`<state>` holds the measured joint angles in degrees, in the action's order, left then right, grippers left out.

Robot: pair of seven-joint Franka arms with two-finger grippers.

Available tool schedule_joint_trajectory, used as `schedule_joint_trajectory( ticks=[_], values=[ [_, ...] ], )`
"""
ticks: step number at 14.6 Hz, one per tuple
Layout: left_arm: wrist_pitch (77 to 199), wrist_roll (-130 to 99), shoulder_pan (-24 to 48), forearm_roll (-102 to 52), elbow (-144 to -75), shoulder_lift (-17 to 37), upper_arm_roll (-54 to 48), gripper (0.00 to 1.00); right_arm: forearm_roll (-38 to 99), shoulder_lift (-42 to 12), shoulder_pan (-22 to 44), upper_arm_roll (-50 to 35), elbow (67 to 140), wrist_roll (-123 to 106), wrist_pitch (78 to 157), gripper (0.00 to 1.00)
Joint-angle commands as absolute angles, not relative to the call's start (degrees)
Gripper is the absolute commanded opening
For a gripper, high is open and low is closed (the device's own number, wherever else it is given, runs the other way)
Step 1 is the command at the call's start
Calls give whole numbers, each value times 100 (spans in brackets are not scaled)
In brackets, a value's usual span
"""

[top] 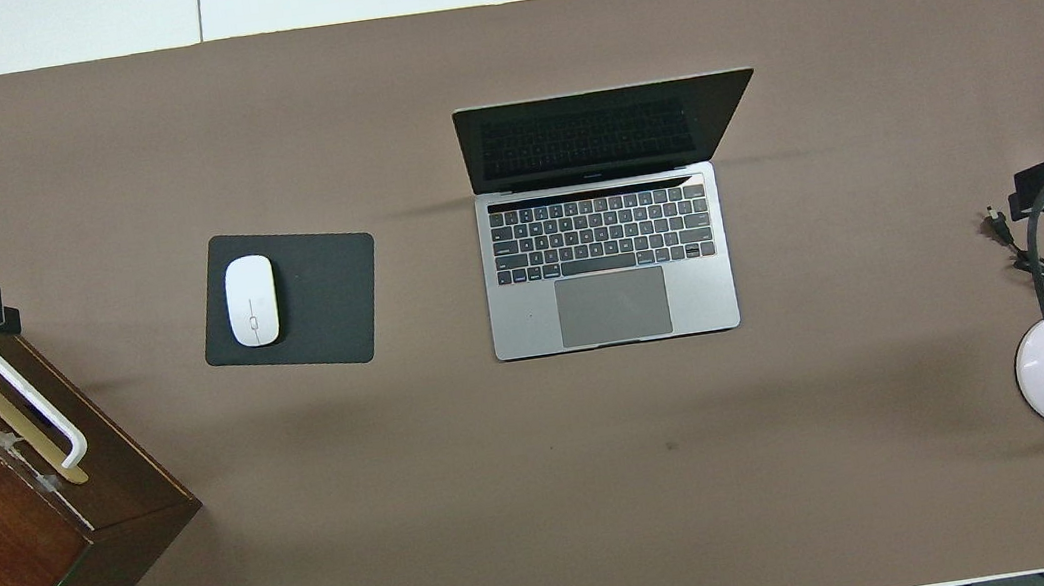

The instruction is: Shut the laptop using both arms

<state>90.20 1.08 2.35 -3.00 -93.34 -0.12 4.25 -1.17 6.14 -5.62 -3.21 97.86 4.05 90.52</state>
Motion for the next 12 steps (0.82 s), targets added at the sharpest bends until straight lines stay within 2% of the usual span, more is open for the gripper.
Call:
schedule_joint_trajectory(
  ticks=[1,12],
  values=[
    [9018,193,193,-211,-9413,-132,404,100,-9,677,-668,-325,9870,150,9281,100],
    [8991,149,228,-193,-9492,-167,396,100,-9,659,-800,-325,9879,-26,9325,100]
  ],
)
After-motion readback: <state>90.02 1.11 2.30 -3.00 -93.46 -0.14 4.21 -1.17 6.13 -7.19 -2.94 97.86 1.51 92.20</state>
